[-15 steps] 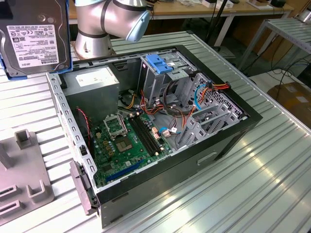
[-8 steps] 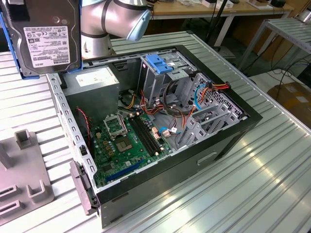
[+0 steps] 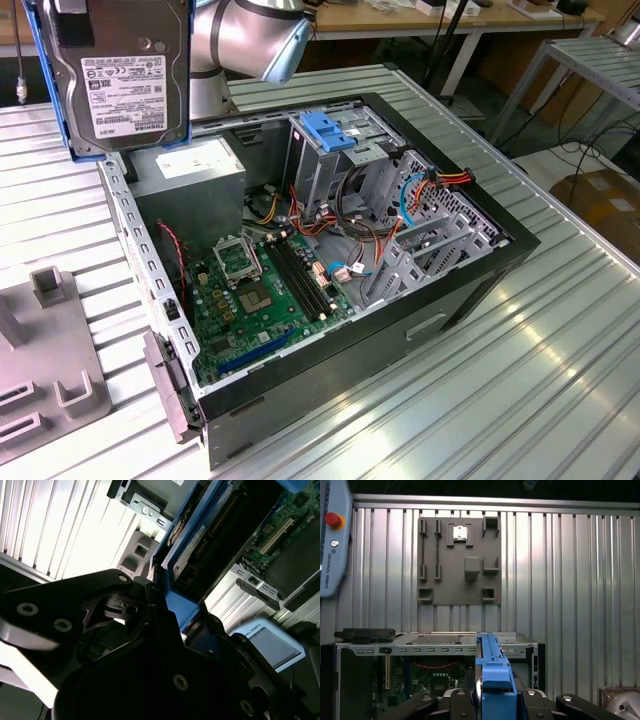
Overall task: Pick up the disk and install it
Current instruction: 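Pick up the disk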
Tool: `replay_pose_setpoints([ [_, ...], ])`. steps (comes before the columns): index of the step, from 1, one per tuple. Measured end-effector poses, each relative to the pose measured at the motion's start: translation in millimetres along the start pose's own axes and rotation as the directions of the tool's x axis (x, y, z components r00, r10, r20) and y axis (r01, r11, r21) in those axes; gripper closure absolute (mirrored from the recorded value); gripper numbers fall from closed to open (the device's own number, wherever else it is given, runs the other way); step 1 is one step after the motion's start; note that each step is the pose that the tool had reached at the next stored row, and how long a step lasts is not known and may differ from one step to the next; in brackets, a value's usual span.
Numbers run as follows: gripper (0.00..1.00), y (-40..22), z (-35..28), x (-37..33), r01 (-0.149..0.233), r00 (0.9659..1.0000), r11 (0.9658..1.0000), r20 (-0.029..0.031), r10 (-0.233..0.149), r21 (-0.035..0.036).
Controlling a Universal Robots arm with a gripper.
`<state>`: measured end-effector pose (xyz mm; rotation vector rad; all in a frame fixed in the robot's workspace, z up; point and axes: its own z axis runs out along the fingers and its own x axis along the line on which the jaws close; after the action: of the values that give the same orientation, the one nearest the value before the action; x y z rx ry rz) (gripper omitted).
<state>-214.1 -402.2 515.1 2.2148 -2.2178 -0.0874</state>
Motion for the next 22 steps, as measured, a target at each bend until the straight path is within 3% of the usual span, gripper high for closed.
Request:
replay_pose_setpoints([
  [3, 0.63, -3.6, 1.0, 4.0, 0.000, 1.0000, 1.0000, -0.0009, 0.000, 0.0003],
  [8, 0.63, -16.5, 4.1, 4.3, 0.000, 1.0000, 0.9999, -0.0089, 0.000, 0.0113],
  [15, 0.63, -42.1, 9.0, 4.5, 0.000, 0.9999, 0.9998, -0.0110, 0.000, 0.0177],
  [19, 0.63, -64.9, 13.1, 4.6, -0.001, 0.9999, 0.9998, -0.0131, 0.001, 0.0212],
  [22, 0.63, -73.4, 15.8, 4.8, -0.002, 0.9999, 0.9997, -0.0142, 0.002, 0.0243],
])
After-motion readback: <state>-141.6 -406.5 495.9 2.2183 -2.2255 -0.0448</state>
